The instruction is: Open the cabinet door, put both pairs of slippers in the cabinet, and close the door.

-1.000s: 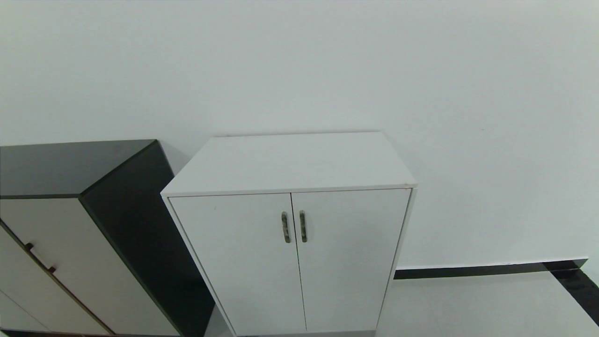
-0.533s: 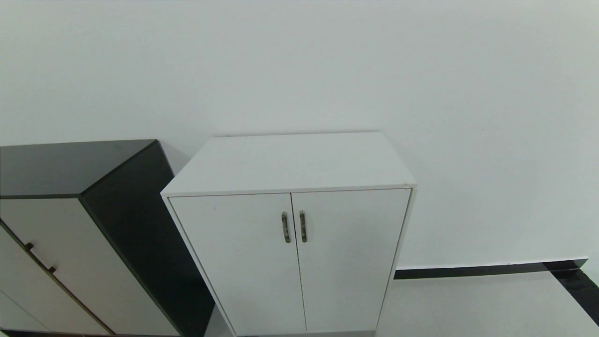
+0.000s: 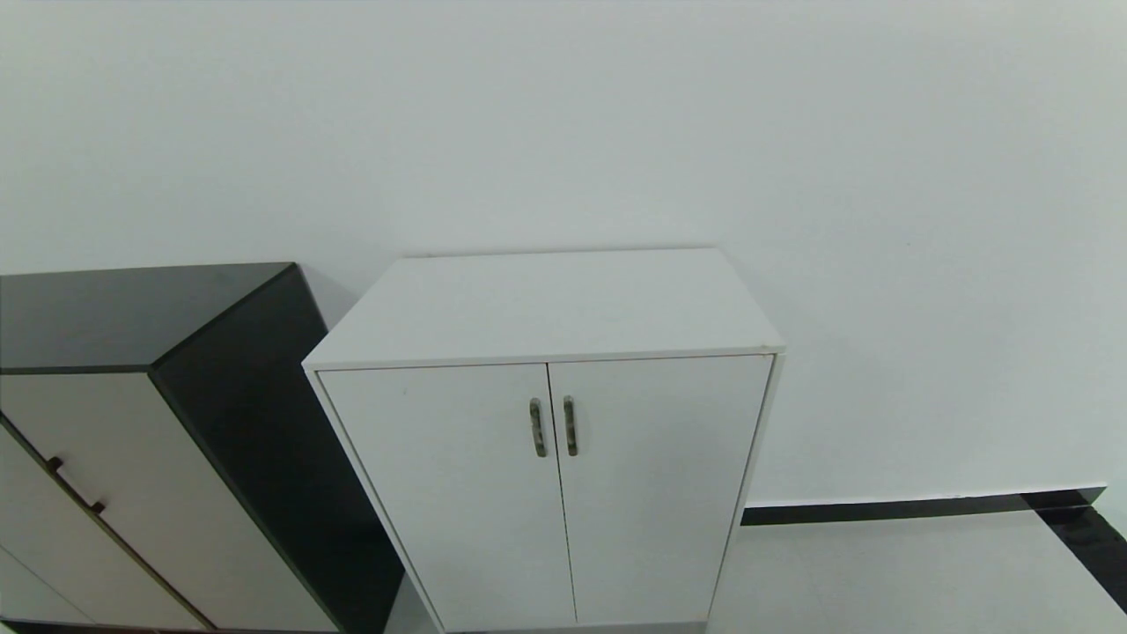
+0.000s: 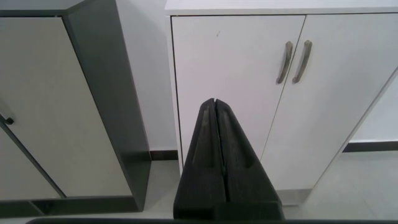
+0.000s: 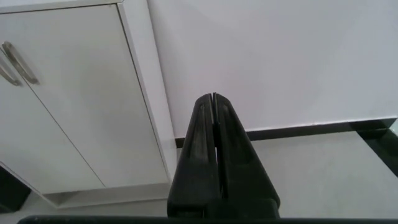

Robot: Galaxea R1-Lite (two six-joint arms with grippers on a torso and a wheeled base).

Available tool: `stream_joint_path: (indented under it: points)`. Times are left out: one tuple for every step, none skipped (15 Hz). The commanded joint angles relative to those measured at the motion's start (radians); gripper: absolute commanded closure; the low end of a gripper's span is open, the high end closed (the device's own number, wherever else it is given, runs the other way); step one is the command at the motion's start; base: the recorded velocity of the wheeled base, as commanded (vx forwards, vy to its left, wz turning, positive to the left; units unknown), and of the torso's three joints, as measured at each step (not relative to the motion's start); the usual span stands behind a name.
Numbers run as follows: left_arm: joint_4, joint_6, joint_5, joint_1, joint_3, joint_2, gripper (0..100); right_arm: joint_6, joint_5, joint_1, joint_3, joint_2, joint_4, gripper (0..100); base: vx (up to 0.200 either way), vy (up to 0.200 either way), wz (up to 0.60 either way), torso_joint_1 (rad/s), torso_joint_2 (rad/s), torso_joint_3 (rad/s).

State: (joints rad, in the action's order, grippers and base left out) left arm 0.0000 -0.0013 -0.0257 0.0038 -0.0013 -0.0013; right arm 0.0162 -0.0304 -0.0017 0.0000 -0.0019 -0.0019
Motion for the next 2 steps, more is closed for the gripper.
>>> stream_joint_path:
  points:
    - [0.0, 0.0, 0.0, 0.001, 0.0, 0.001, 100, -0.001, 0.0, 0.0, 0.0, 0.002, 0.0, 100, 0.0, 0.0, 0.0, 0.0, 0.0, 0.0]
    - [0.0, 0.0, 0.0, 0.001, 0.0, 0.001, 100, 0.001, 0.0, 0.0, 0.0, 0.002, 0.0, 100, 0.0, 0.0, 0.0, 0.0, 0.0, 0.0]
